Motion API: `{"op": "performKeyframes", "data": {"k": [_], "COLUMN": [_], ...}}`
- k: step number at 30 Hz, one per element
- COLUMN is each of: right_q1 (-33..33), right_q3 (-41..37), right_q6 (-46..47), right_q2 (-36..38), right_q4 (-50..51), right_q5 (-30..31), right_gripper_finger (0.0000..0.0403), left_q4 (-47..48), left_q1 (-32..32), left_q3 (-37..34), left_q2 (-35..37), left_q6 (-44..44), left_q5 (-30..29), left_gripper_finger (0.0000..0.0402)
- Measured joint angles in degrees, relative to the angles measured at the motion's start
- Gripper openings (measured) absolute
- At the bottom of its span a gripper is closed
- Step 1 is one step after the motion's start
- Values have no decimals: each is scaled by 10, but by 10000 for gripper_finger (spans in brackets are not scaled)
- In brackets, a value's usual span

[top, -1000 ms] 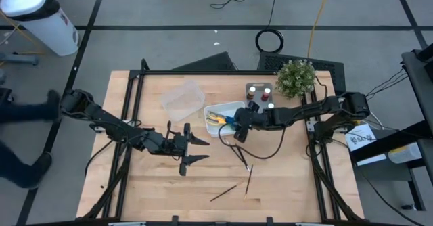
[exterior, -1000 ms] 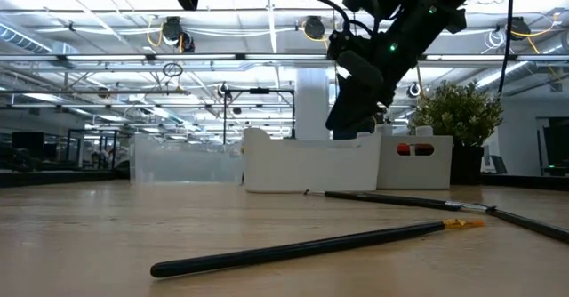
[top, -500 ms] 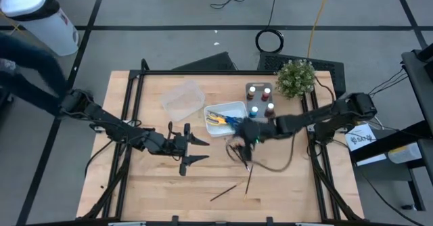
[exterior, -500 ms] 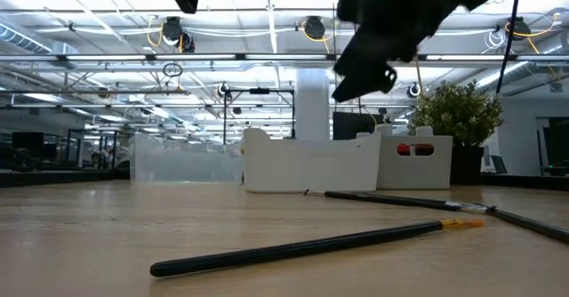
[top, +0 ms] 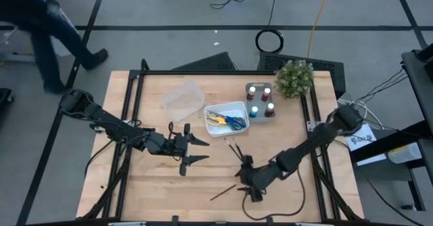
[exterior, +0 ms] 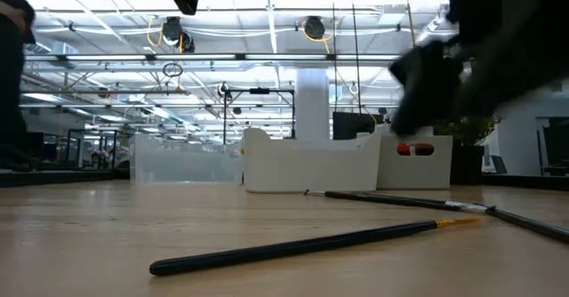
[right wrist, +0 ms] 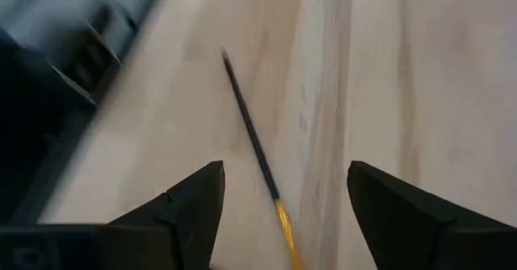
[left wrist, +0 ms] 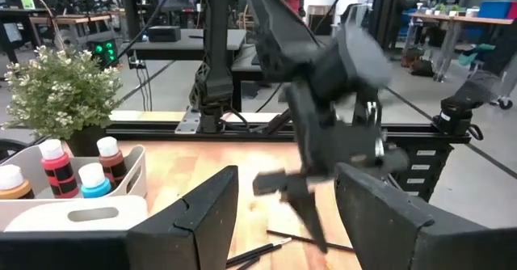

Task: Pick & Place Paint Supplies
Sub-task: Put the bottom left gold paint brush in the transparent bin

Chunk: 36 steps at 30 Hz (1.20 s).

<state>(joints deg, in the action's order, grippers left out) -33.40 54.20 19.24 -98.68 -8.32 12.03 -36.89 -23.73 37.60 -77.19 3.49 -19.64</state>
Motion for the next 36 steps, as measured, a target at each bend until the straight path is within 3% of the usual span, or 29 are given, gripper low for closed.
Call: {"op": "performKeyframes", "data": {"k": [6,14,26,36], "right_q1": [-1,-2,-1,-3], "right_q3": [0,2,2,-1], "right_q6": [-16,-19,-20,-25], "right_q2": [-70,-90,-91,-61], "right_q4": [1,21,75,55], "right_q5": [-14,-10,-12,-7], "right_gripper_finger": [216,165,13,1], "left_q4": [12,21,22,22], "left_q1": [0,0,0,0], "left_q3": [0,0,0,0], "left_q2": [0,0,0,0], "left_q6": [0,5,13,13], "left_q5": [0,0,0,0], "left_gripper_finger": [214,214,214,214]}}
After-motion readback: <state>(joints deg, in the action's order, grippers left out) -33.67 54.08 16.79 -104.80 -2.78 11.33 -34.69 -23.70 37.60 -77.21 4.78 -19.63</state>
